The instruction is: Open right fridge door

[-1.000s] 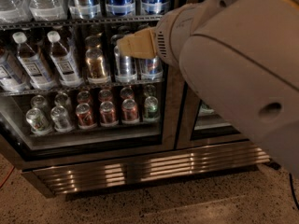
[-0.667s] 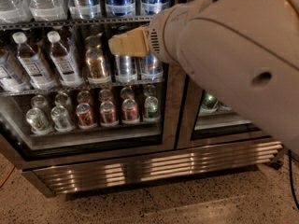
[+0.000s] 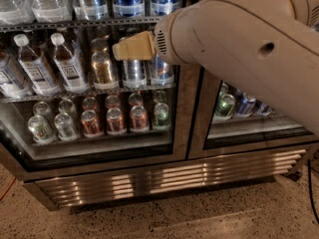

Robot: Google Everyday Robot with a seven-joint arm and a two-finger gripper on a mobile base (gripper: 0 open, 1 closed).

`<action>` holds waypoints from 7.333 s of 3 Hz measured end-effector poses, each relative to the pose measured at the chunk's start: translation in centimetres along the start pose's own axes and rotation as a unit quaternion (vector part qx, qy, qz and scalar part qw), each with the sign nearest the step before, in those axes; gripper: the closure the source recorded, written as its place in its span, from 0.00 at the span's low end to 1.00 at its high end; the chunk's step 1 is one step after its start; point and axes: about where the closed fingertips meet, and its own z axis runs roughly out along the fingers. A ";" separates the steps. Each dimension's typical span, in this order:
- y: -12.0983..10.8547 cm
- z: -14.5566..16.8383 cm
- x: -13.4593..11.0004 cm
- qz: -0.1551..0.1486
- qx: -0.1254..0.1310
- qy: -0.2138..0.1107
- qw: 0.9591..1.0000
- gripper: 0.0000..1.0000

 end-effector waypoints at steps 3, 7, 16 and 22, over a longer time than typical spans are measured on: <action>-1.7 -2.5 -2.0 0.000 0.080 -0.024 0.996 0.00; -2.7 -0.1 -2.4 0.035 0.084 -0.017 0.996 0.00; -7.2 -2.7 -2.9 -0.011 0.137 -0.054 0.989 0.00; -3.9 -1.9 -3.7 0.003 0.047 -0.056 0.997 0.00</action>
Offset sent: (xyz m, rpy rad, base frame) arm -0.0031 -0.0483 0.0296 -0.0784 -0.0758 -0.3023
